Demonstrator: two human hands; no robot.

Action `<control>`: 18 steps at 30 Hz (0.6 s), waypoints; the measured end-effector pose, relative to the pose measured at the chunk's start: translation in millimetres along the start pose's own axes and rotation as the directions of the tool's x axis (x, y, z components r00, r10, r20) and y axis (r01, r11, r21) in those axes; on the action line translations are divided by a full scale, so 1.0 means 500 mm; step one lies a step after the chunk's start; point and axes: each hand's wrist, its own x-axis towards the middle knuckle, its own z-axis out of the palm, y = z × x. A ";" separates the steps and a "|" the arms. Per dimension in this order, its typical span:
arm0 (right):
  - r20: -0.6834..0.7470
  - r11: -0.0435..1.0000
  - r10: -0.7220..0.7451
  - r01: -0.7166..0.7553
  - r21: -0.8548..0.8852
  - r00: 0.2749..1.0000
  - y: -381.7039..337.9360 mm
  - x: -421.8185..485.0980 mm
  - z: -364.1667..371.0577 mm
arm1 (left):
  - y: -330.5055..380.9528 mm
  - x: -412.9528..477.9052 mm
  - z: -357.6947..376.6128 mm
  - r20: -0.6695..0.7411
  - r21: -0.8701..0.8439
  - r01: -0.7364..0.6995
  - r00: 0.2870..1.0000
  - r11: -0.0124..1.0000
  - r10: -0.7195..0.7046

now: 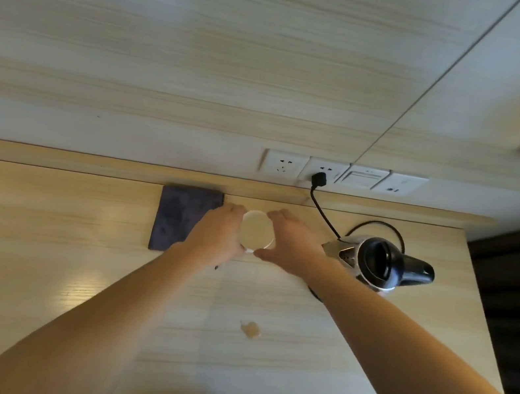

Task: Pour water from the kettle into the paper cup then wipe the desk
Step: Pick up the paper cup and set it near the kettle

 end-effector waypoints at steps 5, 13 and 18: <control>0.036 1.000 -0.003 0.004 -0.018 0.999 -0.008 -0.082 0.044 | 0.006 -0.092 0.043 0.016 0.023 0.002 1.000 1.000 -0.003; 0.085 0.999 0.036 -0.033 -0.034 0.996 -0.024 -0.137 0.102 | -0.015 -0.159 0.093 0.048 -0.023 -0.007 0.999 1.000 0.008; 0.070 0.997 0.062 -0.059 -0.050 0.996 -0.036 -0.145 0.118 | -0.021 -0.167 0.097 0.052 -0.014 0.014 0.999 1.000 -0.013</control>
